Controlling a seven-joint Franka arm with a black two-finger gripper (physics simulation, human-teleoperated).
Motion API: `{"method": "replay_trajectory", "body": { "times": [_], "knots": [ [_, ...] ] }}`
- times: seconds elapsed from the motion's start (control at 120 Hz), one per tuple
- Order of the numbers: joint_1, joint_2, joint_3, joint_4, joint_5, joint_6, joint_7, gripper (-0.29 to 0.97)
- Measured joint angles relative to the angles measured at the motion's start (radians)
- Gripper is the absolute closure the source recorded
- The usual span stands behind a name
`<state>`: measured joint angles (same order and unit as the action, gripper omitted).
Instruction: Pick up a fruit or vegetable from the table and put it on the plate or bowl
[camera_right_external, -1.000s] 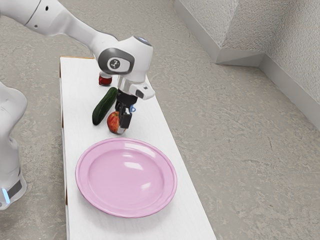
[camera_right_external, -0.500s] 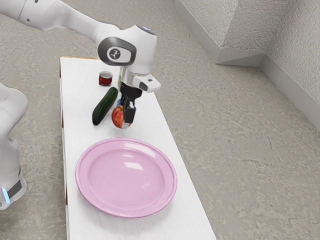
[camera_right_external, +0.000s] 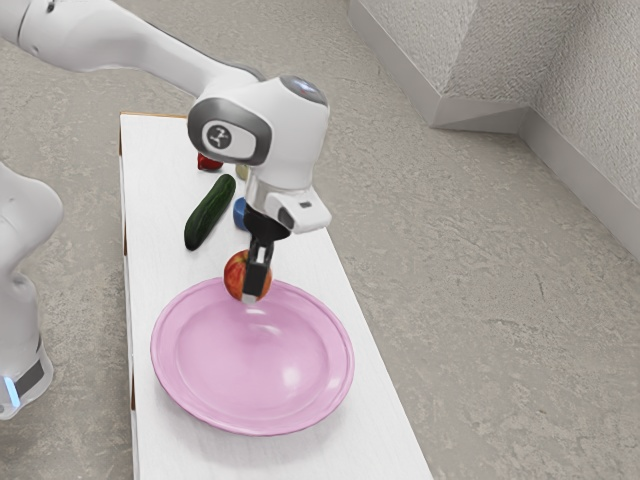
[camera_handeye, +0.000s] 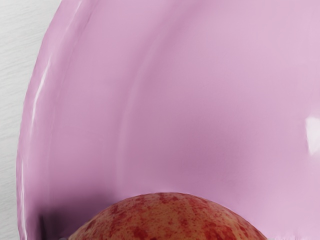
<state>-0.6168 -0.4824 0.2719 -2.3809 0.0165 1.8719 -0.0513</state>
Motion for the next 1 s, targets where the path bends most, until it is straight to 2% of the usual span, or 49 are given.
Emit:
{"method": "replay_trajectory", "body": {
  "times": [0.233,0.458,0.583,0.7,0.833,1.0],
  "knots": [
    [-0.088,0.039,0.007,-0.011,-0.021,0.068,-0.062,0.29],
    [-0.132,0.108,0.026,-0.041,-0.028,0.248,-0.104,0.29],
    [-0.144,0.129,0.038,-0.04,-0.033,0.308,-0.119,0.15],
    [-0.147,0.13,0.042,-0.035,-0.035,0.33,-0.129,0.08],
    [-0.146,0.126,0.046,0.091,-0.034,0.245,-0.139,0.05],
    [-0.139,0.132,0.106,0.327,-0.009,0.001,-0.148,0.03]
  ]
}}
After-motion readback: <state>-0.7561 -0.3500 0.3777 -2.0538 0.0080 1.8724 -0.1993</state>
